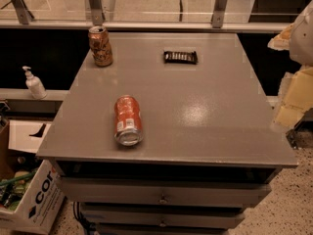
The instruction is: Move rxbar chocolate near orange can
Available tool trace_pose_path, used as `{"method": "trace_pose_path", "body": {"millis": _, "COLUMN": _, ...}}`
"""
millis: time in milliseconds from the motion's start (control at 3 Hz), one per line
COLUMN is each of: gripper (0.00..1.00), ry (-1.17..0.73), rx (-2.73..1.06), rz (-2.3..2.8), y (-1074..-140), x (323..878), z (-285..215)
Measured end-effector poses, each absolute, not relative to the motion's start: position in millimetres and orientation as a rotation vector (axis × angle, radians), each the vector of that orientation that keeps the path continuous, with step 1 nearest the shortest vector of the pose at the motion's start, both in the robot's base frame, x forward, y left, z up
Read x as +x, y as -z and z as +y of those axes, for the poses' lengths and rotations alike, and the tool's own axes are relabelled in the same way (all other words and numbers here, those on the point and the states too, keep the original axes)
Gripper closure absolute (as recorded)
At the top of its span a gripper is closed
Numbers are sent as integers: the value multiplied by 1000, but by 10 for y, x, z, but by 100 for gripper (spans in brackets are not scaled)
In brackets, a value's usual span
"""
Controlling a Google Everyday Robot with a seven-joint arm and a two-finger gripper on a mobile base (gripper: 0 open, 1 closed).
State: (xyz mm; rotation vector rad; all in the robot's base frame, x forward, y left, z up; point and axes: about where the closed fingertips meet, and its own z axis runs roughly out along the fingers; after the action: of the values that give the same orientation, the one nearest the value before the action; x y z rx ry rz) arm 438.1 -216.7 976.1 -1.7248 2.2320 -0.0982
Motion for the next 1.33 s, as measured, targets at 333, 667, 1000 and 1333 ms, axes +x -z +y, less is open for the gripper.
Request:
{"method": "trace_pose_path", "body": {"millis": 333, "gripper": 0, "ry": 98, "rx": -1725, "rz": 2232, "y": -9762, "x": 4381, "z": -2167}}
{"method": "trace_pose_path", "body": {"millis": 667, "gripper": 0, "ry": 48, "rx": -1708, "rz": 2220, "y": -9631, "x": 4444, "z": -2139}}
{"method": "trace_pose_path", "body": {"millis": 1000, "gripper": 0, "ry": -57, "rx": -1671, "rz": 2171, "y": -9402, "x": 4688, "z": -2047}}
{"method": "trace_pose_path", "body": {"millis": 1333, "gripper": 0, "ry": -197, "rx": -1600, "rz": 2060, "y": -9206, "x": 5108, "z": -1841}}
